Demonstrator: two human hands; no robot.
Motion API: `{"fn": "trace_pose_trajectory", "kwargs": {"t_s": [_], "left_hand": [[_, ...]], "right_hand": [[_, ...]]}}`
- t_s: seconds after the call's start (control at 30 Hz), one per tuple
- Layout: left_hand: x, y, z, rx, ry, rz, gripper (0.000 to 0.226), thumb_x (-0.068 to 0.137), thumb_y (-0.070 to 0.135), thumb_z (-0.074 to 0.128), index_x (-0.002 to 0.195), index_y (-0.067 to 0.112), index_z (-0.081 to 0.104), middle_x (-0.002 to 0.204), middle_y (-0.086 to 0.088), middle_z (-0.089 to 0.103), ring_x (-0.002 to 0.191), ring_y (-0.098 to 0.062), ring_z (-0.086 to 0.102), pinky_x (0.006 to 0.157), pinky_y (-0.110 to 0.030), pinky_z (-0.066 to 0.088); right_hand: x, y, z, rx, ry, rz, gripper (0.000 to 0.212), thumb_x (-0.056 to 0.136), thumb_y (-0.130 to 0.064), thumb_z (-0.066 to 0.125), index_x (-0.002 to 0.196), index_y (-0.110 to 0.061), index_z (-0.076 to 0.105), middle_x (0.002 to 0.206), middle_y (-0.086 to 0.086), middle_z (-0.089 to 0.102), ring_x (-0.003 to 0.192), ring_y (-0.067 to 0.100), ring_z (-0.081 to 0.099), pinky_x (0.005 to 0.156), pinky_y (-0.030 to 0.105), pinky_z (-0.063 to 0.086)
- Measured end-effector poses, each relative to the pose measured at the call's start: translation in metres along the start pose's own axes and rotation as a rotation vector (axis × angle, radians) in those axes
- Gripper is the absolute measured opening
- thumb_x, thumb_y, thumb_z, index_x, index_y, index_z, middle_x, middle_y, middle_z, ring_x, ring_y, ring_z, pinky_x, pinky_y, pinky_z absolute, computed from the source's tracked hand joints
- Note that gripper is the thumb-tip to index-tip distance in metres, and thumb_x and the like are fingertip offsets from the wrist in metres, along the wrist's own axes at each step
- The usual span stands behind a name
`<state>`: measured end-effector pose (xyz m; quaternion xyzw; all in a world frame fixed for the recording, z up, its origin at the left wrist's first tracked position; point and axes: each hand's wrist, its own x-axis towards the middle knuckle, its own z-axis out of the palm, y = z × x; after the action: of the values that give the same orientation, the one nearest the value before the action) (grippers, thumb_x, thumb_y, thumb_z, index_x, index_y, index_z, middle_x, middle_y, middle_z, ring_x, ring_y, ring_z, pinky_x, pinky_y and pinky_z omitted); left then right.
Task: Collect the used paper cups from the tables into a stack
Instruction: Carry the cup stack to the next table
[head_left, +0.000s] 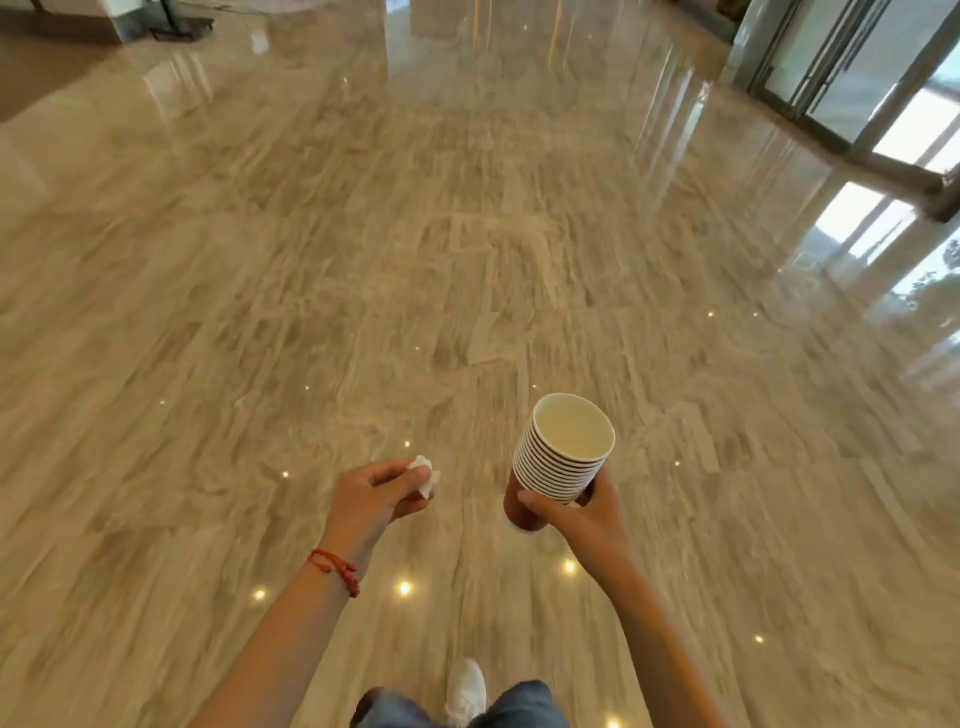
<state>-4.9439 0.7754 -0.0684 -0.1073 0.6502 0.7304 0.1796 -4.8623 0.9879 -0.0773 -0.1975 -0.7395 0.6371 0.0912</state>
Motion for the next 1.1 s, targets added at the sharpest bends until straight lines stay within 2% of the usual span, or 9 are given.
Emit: {"fn": "trace_pose_trajectory", "kwargs": {"t_s": [0.2,0.27,0.47,0.6,0.73,0.83,0.97,1.1], "left_hand": [[0.138,0.049,0.037,-0.025,0.036,0.004,0.002,0.076,0.01,0.072,0.076,0.011,0.074,0.072,-0.009,0.074,0.068,-0.019,0.071,0.056,-0.019,0.054],[0.192,0.061,0.05,-0.024,0.032,0.001,0.003,0.076,0.01,0.072,0.076,0.011,0.074,0.071,-0.008,0.073,0.068,-0.019,0.071,0.056,-0.019,0.054],[0.367,0.116,0.09,-0.034,0.02,-0.003,0.003,0.076,0.008,0.072,0.078,0.005,0.073,0.073,-0.013,0.071,0.065,-0.018,0.069,0.055,-0.019,0.054],[0.485,0.174,0.119,-0.012,-0.009,-0.002,0.006,0.077,0.008,0.071,0.081,0.004,0.072,0.079,-0.016,0.07,0.071,-0.023,0.068,0.056,-0.019,0.054],[0.584,0.224,0.151,0.003,-0.007,-0.016,0.01,0.077,0.01,0.071,0.085,0.003,0.072,0.077,-0.013,0.07,0.07,-0.021,0.068,0.058,-0.019,0.055],[0.653,0.245,0.18,-0.004,-0.012,-0.038,0.007,0.077,0.009,0.071,0.081,0.003,0.073,0.071,-0.01,0.07,0.067,-0.019,0.068,0.058,-0.02,0.056],[0.758,0.269,0.227,0.004,-0.02,-0.053,0.006,0.076,0.008,0.071,0.081,0.004,0.072,0.074,-0.012,0.071,0.067,-0.019,0.069,0.057,-0.02,0.056],[0.868,0.302,0.277,-0.003,0.013,-0.033,0.011,0.077,0.009,0.071,0.085,0.002,0.072,0.075,-0.011,0.072,0.065,-0.016,0.07,0.058,-0.02,0.056]], "right_hand": [[0.154,-0.016,0.006,-0.005,-0.023,0.017,0.083,0.049,-0.044,0.084,0.123,-0.026,0.051,0.107,-0.009,0.068,0.1,0.007,0.064,0.081,0.03,0.055],[0.207,-0.015,0.014,-0.016,-0.027,0.022,0.078,0.049,-0.042,0.084,0.119,-0.03,0.052,0.103,-0.012,0.069,0.097,0.004,0.065,0.076,0.026,0.054],[0.391,-0.024,0.037,-0.021,-0.017,0.037,0.067,0.062,-0.017,0.087,0.12,-0.02,0.053,0.106,-0.005,0.068,0.094,0.003,0.065,0.069,0.017,0.053],[0.515,-0.05,0.047,-0.022,0.019,0.024,0.063,0.062,-0.018,0.086,0.116,-0.028,0.054,0.103,-0.009,0.069,0.095,0.002,0.065,0.071,0.02,0.053],[0.619,-0.07,0.05,-0.025,0.033,0.04,0.064,0.061,-0.022,0.086,0.11,-0.04,0.051,0.101,-0.015,0.068,0.094,-0.003,0.063,0.069,0.015,0.053],[0.694,-0.073,0.046,-0.032,0.061,0.065,0.064,0.059,-0.025,0.087,0.113,-0.035,0.053,0.1,-0.015,0.068,0.094,-0.001,0.064,0.068,0.018,0.053],[0.813,-0.07,0.037,-0.026,0.068,0.054,0.066,0.06,-0.017,0.087,0.116,-0.026,0.053,0.102,-0.008,0.068,0.095,0.003,0.065,0.072,0.022,0.053],[0.942,-0.078,0.022,0.004,0.045,0.022,0.066,0.063,-0.013,0.085,0.118,-0.026,0.051,0.103,-0.008,0.067,0.094,0.002,0.064,0.07,0.016,0.053]]}}
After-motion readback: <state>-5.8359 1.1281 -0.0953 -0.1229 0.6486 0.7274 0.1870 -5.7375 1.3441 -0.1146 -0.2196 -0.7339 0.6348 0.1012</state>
